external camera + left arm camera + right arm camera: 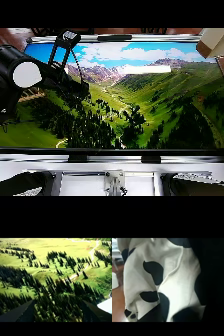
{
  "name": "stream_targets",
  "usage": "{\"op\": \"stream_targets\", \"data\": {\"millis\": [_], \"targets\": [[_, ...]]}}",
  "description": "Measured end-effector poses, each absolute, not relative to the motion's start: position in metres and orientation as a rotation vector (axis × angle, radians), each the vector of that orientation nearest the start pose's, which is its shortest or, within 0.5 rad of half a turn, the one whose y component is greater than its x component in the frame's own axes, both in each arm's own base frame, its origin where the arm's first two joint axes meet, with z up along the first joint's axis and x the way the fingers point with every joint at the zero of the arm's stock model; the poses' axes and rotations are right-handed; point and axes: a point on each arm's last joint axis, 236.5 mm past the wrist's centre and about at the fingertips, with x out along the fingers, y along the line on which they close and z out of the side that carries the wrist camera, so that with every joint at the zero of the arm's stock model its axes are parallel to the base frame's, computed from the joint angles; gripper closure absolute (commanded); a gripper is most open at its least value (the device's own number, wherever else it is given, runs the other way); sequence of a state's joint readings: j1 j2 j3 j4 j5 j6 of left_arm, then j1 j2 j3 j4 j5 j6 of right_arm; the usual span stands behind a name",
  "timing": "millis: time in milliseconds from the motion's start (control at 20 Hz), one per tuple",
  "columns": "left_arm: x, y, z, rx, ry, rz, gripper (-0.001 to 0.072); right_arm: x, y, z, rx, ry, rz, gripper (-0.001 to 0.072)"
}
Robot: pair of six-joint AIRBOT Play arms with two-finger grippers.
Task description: Fold the shirts.
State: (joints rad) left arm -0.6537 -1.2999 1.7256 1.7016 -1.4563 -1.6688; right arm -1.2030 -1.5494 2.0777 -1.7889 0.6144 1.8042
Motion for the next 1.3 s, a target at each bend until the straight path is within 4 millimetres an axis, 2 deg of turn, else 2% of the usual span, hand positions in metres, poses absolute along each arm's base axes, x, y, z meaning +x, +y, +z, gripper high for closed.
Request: {"op": "stream_targets", "data": {"millis": [50,150,250,350,450,700,750,800,950,1200,1300], "targets": [[0.349,-0.229,0.187,0.322,0.978,-0.434,-0.0002,0.183,-0.553,0.383,0.068,0.036,-1.326,0.0199],[0.349,-0.229,0.187,0.321,0.979,-0.433,-0.0002,0.183,-0.544,0.405,0.020,-0.013,-1.313,0.0199],[0.349,-0.229,0.187,0.321,0.979,-0.433,-0.0002,0.181,-0.539,0.414,-0.003,-0.015,-1.314,0.0199],[0.349,-0.229,0.187,0.321,0.979,-0.434,-0.0002,0.176,-0.527,0.428,-0.016,-0.029,-1.315,0.0199],[0.349,-0.229,0.187,0.321,0.978,-0.433,-0.0001,0.168,-0.513,0.435,-0.003,-0.012,-1.325,0.0199],[0.349,-0.229,0.187,0.343,0.973,-0.446,-0.0001,0.141,-0.474,0.420,0.110,0.136,-1.371,0.0198],[0.349,-0.229,0.187,0.345,0.973,-0.447,-0.0001,0.136,-0.466,0.416,0.138,0.165,-1.377,0.0152],[0.349,-0.229,0.187,0.348,0.972,-0.449,-0.0001,0.132,-0.457,0.415,0.161,0.184,-1.379,0.0011],[0.349,-0.229,0.187,0.363,0.969,-0.457,-0.0001,0.124,-0.432,0.415,0.206,0.217,-1.377,0.0011],[0.351,-0.230,0.189,0.389,0.951,-0.475,0.0000,0.114,-0.393,0.429,0.237,0.205,-1.358,0.0013],[0.356,-0.234,0.193,0.385,0.919,-0.483,0.0001,0.108,-0.378,0.425,0.267,0.235,-1.359,0.0013]]}}
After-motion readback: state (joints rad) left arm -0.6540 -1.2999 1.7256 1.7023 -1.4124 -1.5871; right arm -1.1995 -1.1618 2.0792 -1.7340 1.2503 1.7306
